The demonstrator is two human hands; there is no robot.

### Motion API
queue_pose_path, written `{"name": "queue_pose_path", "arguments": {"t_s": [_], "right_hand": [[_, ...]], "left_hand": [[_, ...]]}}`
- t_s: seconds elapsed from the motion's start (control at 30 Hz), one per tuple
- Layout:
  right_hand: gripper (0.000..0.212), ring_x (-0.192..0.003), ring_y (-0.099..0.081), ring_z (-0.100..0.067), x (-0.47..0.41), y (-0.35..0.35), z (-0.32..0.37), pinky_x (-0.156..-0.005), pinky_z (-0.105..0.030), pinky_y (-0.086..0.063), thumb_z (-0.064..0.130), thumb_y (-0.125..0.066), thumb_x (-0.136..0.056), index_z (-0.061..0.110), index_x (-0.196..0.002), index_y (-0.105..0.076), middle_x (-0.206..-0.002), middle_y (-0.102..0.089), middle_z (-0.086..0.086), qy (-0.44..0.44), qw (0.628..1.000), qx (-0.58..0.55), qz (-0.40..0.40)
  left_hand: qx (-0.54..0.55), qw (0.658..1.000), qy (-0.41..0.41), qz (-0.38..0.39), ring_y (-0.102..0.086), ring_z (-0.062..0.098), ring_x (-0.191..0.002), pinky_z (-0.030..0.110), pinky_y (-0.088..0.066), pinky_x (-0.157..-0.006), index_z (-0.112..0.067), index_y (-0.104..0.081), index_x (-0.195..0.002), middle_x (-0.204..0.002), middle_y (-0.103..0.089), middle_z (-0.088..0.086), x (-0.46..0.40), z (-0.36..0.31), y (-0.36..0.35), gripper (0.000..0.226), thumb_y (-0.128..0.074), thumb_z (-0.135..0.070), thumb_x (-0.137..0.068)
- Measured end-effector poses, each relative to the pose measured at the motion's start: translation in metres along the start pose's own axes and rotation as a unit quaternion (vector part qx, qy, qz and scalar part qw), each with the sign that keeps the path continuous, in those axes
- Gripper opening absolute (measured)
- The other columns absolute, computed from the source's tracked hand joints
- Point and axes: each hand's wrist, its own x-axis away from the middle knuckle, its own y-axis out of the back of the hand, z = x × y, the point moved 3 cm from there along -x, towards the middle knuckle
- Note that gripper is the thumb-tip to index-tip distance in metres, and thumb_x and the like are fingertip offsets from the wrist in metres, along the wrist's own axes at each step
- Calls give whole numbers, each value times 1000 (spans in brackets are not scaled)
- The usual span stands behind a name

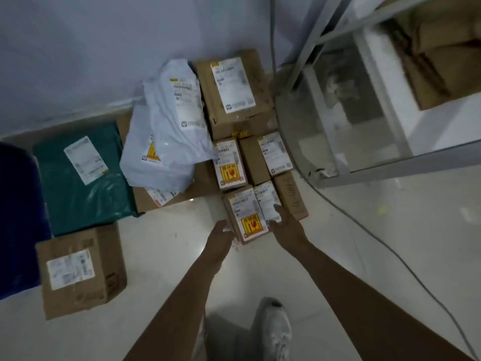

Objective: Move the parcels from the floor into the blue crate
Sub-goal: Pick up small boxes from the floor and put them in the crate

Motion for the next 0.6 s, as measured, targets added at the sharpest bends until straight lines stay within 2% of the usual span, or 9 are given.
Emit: {"name": "queue_pose_path", "arguments": {"t_s": [0.07, 0.1, 0.2, 0.23, 0.3, 0.37, 0.47, 0.6], "right_hand": [[54, -136, -39, -25, -29, -19, -10, -107, -32, -35, 21, -47, -98, 19, -150, -30, -153, -36, -5, -7, 999, -32, 14], [54, -137, -38, -26, -40, -29, -15, -109, -33, -34, 20, -46, -98, 18, -150, -30, -152, -37, -5, -13, 999, -49, 19], [50, -125, -51, -27, -48, -50, -27, -104, -38, -44, 18, -44, -94, 18, -144, -39, -136, -54, -5, -18, 997, -68, 25], [48, -118, -55, -25, -43, -52, -29, -98, -37, -47, 18, -46, -93, 19, -141, -44, -129, -58, -3, -14, 997, -73, 15], [39, -103, -59, -19, -21, -47, -30, -86, -30, -48, 15, -49, -95, 19, -133, -52, -113, -60, 2, -10, 996, -82, -15], [35, -102, -61, -19, 10, -33, -27, -85, -31, -50, 13, -53, -94, 18, -129, -56, -111, -62, 3, -19, 993, -111, -46], [35, -105, -63, -20, 65, -6, -3, -84, -31, -52, 15, -58, -92, 20, -126, -57, -118, -65, -2, -23, 988, -138, -58], [35, -103, -59, -15, 139, 40, 53, -70, -13, -44, 11, -58, -92, 19, -126, -55, -118, -59, 0, 10, 984, -160, -76]], "left_hand": [[18, 999, -7, 27, -55, 8, -101, 16, -41, -82, -14, -49, -126, -115, -58, -5, -26, 11, -9, 32, -44, -4, -95], [21, 999, -17, 39, -57, 4, -92, 15, -41, -76, -11, -54, -123, -110, -62, -3, -37, 14, -13, 32, -48, -7, -93], [27, 997, -37, 56, -63, 5, -94, 19, -46, -78, -17, -63, -120, -112, -68, -1, -52, 26, -25, 40, -55, -17, -82], [39, 997, -36, 49, -63, 4, -94, 18, -47, -78, -19, -63, -120, -112, -68, -2, -49, 30, -26, 37, -53, -13, -85], [69, 996, -44, 24, -65, 0, -86, 12, -49, -68, -20, -63, -117, -105, -69, -5, -30, 27, -28, 35, -47, -3, -90], [75, 996, -50, 8, -66, 0, -84, 9, -49, -62, -22, -62, -115, -101, -69, -6, 2, 19, -26, 36, -48, 1, -91], [75, 995, -63, 16, -67, 15, -100, 19, -55, -76, -22, -59, -120, -109, -69, -2, 58, 0, -18, 35, -56, -2, -91], [71, 993, -93, 27, -65, 21, -109, 40, -54, -94, -21, -57, -129, -121, -67, 2, 142, -49, -10, 39, -59, -10, -91]]}}
